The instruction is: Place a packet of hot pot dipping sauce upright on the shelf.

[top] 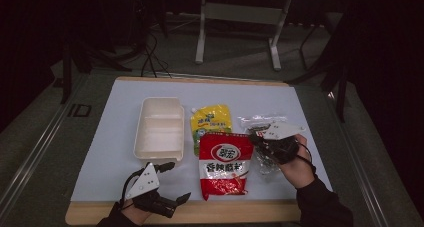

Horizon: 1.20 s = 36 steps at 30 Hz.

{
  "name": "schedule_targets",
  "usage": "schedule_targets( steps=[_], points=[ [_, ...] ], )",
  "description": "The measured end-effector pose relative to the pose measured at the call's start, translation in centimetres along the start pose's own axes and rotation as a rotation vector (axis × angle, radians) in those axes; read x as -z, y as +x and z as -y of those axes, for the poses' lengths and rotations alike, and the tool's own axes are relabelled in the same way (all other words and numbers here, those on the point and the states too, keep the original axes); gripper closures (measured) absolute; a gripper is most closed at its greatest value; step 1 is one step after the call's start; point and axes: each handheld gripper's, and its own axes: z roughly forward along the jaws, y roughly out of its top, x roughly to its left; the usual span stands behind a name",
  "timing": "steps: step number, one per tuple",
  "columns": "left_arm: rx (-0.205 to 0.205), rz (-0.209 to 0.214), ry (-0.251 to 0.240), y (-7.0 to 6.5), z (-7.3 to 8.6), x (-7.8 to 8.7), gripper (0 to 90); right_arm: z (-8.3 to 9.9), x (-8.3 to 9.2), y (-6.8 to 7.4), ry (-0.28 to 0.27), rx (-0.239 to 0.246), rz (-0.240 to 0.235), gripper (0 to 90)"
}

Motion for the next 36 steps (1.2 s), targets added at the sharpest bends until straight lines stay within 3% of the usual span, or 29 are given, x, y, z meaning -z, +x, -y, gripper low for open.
schedule_targets(
  steps=[10, 15, 18, 25, 31, 36],
  points=[
    [-0.024, -0.029, 0.01, 1.1, -1.3, -0.9, 6.8, -1.0, 2.2, 2.1, -0.052, 0.065, -0.03, 89.9],
    [-0.005, -0.006, 0.027, 2.1, -1.5, -2.3, 13.0, -1.1, 3.1, 2.9, -0.084, 0.091, -0.039, 89.9],
    [-0.014, 0.019, 0.04, 2.2, -1.6, -3.1, 16.8, -1.2, 3.8, 3.1, -0.106, 0.099, -0.048, 89.9],
    [-0.043, 0.112, 0.016, 1.7, -2.7, -4.3, 36.4, -1.4, 4.7, 4.1, -0.127, 0.126, -0.066, 89.9],
    [-0.07, 0.162, -0.004, 1.2, -3.7, -4.6, 55.2, -1.8, 5.2, 4.5, -0.137, 0.142, -0.075, 89.9],
    [-0.09, 0.178, -0.017, 0.8, -4.5, -4.4, 71.4, -2.0, 5.4, 4.8, -0.151, 0.145, -0.093, 89.8]
  ],
)
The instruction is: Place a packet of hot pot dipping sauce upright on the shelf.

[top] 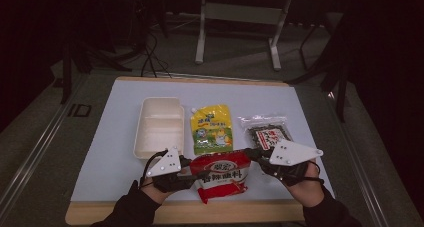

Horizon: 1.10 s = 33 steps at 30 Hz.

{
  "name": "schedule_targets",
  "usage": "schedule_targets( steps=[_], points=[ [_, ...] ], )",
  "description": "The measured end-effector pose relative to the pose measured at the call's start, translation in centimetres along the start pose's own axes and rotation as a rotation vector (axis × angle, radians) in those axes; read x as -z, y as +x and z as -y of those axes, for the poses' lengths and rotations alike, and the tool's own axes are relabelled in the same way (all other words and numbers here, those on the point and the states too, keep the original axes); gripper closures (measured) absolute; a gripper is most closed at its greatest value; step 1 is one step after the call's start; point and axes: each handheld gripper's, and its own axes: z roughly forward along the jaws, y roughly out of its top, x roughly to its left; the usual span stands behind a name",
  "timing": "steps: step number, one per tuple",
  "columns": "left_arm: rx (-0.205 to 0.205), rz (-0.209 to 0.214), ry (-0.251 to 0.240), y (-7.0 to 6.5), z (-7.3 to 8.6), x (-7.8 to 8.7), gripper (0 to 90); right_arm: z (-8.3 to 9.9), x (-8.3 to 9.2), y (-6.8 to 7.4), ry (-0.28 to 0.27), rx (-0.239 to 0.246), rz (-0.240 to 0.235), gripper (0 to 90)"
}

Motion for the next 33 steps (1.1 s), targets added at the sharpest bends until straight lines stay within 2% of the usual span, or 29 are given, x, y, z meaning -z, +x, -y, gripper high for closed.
schedule_targets(
  steps=[4, 6, 12, 15, 16, 19, 21, 23, 27, 30, 33],
  points=[
    [0.006, 0.011, 0.009, -0.2, -0.4, 0.0, 86.4, -0.2, 0.2, 0.3, -0.005, 0.009, -0.006, 89.8],
    [0.012, 0.016, 0.013, -0.4, -0.6, 0.0, 89.6, -0.3, 0.3, 0.3, -0.005, 0.011, -0.002, 89.8],
    [0.028, 0.038, 0.012, -0.8, -1.4, 0.1, 90.0, -0.3, 0.9, 0.1, -0.016, -0.005, -0.002, 89.8],
    [0.011, 0.024, 0.011, -1.0, -2.0, 0.2, 90.0, -0.3, 1.2, 0.0, -0.029, -0.007, 0.0, 89.7],
    [0.018, 0.025, 0.006, -1.0, -2.2, 0.3, 90.0, -0.3, 1.3, -0.1, -0.033, -0.01, 0.001, 89.6],
    [0.009, 0.018, 0.007, -0.8, -2.6, 0.5, 90.0, -0.3, 1.5, -0.4, -0.05, -0.031, -0.022, 87.4],
    [0.003, 0.019, 0.005, -0.8, -2.9, 0.6, 90.0, -0.1, 1.4, -0.5, -0.055, -0.041, -0.026, 77.9],
    [0.006, 0.027, -0.009, -0.9, -3.2, 0.7, 90.0, 0.1, 0.9, -0.7, -0.053, -0.048, -0.046, 63.2],
    [-0.003, 0.033, -0.026, -0.9, -3.7, 0.8, 90.0, 0.9, -0.4, -1.0, -0.038, -0.077, -0.075, 54.8],
    [0.007, 0.044, -0.046, -0.8, -3.9, 1.0, 90.0, 1.5, -1.2, -1.4, -0.031, -0.094, -0.109, 54.5],
    [0.006, 0.039, -0.044, -0.7, -4.1, 1.0, 90.0, 1.8, -1.5, -1.7, -0.036, -0.098, -0.158, 61.6]
  ],
)
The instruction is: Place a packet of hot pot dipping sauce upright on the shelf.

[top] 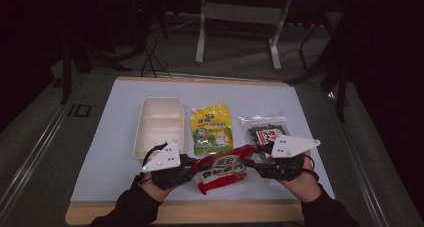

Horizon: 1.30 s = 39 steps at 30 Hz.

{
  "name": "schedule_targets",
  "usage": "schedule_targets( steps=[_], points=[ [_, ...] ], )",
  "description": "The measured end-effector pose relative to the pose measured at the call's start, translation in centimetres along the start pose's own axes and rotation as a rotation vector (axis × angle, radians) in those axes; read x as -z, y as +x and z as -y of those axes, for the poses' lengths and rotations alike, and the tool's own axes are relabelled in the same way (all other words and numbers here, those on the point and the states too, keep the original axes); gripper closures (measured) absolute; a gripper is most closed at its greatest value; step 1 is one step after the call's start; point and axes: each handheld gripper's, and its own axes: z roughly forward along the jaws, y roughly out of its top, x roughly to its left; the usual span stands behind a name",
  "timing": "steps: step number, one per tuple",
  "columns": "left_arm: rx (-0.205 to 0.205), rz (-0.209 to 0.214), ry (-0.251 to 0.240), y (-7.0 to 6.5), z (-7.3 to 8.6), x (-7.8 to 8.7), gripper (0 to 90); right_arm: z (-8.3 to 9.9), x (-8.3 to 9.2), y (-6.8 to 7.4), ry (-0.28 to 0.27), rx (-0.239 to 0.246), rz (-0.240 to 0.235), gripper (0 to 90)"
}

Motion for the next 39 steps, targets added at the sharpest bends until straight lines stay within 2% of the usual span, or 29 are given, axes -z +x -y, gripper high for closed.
schedule_targets(
  steps=[2, 6, 7, 8, 9, 12, 15, 16, 18, 20, 21, 23, 25, 28, 31, 34, 37, 39],
  points=[
    [0.009, -0.004, -0.007, 0.2, 0.1, 0.0, 90.0, 0.0, 0.0, -0.1, -0.002, 0.002, -0.008, 66.9],
    [0.021, -0.014, -0.008, 0.4, 0.2, 0.1, 90.0, 0.1, 0.3, -0.3, -0.01, 0.005, -0.054, 78.5],
    [0.024, -0.013, -0.008, 0.5, 0.2, 0.1, 90.0, 0.1, 0.4, -0.3, -0.006, 0.007, -0.061, 85.5],
    [0.026, -0.01, -0.007, 0.7, 0.2, 0.1, 90.0, 0.1, 0.4, -0.3, -0.003, 0.011, -0.078, 88.6],
    [0.031, -0.011, -0.003, 0.8, 0.2, 0.1, 90.0, 0.1, 0.4, -0.3, -0.002, 0.019, -0.088, 89.7],
    [0.042, -0.003, 0.0, 1.1, 0.4, 0.1, 90.0, 0.0, 0.3, -0.1, 0.015, 0.039, -0.079, 90.0],
    [0.033, 0.011, -0.005, 1.2, 0.4, 0.0, 89.2, -0.1, 0.5, -0.1, 0.013, 0.031, -0.087, 90.0],
    [0.035, 0.009, -0.007, 1.2, 0.4, 0.0, 84.1, -0.1, 0.6, -0.2, 0.013, 0.035, -0.088, 90.0],
    [0.031, 0.0, -0.024, 1.3, 0.5, 0.1, 79.8, -0.3, 0.9, -0.2, 0.001, 0.035, -0.089, 90.0],
    [0.029, -0.027, -0.034, 1.4, 0.6, 0.4, 59.8, -0.4, 1.2, -0.2, 0.001, 0.044, -0.076, 90.0],
    [0.031, -0.039, -0.053, 1.4, 0.7, 0.6, 54.4, -0.5, 1.3, -0.3, -0.008, 0.041, -0.081, 90.0],
    [0.059, -0.083, -0.071, 1.3, 0.8, 0.8, 34.9, -0.7, 1.6, -0.5, -0.018, 0.038, -0.072, 90.0],
    [0.081, -0.1, -0.069, 1.2, 1.0, 0.9, 22.5, -0.8, 1.9, -0.8, -0.027, 0.036, -0.066, 90.0],
    [0.097, -0.101, -0.055, 1.1, 1.5, 1.0, 12.3, -1.2, 2.0, -1.3, -0.033, 0.037, -0.048, 90.0],
    [0.125, -0.09, -0.043, 1.0, 2.3, 1.0, 8.5, -1.5, 1.9, -1.8, -0.038, 0.034, -0.045, 90.0],
    [0.143, -0.1, -0.053, 0.8, 3.2, 1.0, 4.2, -1.9, 1.7, -2.3, -0.041, 0.026, -0.048, 90.0],
    [0.118, -0.115, -0.032, 0.4, 4.3, 0.8, 2.9, -2.3, 1.2, -2.8, -0.048, 0.018, -0.047, 90.0],
    [0.118, -0.115, -0.027, 0.3, 5.0, 0.7, 2.9, -2.6, 0.9, -3.2, -0.051, 0.018, -0.047, 90.0]
  ],
)
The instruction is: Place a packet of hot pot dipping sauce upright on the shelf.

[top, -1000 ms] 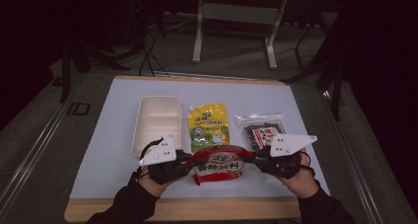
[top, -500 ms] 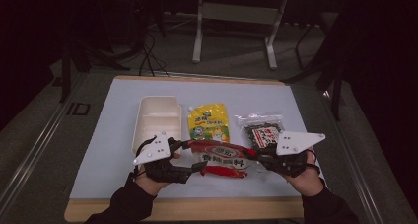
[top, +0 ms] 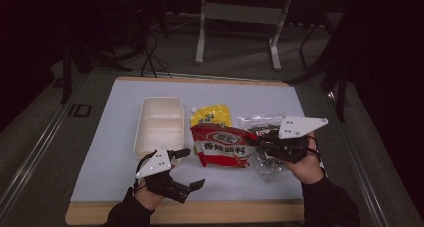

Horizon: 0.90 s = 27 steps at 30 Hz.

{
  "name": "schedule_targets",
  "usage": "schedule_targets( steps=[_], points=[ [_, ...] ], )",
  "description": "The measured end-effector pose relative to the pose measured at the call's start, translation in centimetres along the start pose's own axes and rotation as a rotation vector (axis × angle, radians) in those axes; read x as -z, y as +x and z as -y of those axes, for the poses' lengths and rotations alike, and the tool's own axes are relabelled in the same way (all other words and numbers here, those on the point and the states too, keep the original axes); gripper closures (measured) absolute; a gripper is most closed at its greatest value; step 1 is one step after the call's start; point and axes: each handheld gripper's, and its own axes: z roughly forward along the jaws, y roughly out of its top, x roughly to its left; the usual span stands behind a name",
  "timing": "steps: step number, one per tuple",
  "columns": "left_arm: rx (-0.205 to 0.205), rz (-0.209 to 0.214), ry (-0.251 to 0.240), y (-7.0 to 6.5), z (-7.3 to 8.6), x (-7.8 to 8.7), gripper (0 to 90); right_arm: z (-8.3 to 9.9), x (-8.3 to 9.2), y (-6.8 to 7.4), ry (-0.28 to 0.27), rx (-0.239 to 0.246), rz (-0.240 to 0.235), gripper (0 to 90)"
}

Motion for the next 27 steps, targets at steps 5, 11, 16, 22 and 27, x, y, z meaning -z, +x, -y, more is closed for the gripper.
schedule_targets(
  steps=[5, 11, 16, 22, 27],
  points=[
    [0.005, -0.025, 0.007, -0.2, 1.4, 0.2, 2.9, -1.0, -1.0, -1.1, -0.008, -0.002, -0.001, 90.0],
    [-0.005, -0.033, 0.023, -0.6, 2.5, 0.7, 2.9, -2.2, -2.5, -2.4, -0.012, -0.003, -0.006, 90.0],
    [-0.021, -0.034, 0.03, -1.0, 3.3, 1.0, 2.9, -3.3, -3.8, -3.3, -0.009, 0.001, 0.003, 90.0],
    [-0.038, -0.024, 0.043, -1.2, 4.0, 1.1, 2.5, -4.4, -5.6, -4.3, -0.014, -0.002, 0.003, 90.0],
    [-0.03, -0.036, 0.043, -1.1, 4.3, 1.1, 1.8, -5.2, -6.8, -5.2, -0.022, -0.009, 0.007, 90.0]
  ],
)
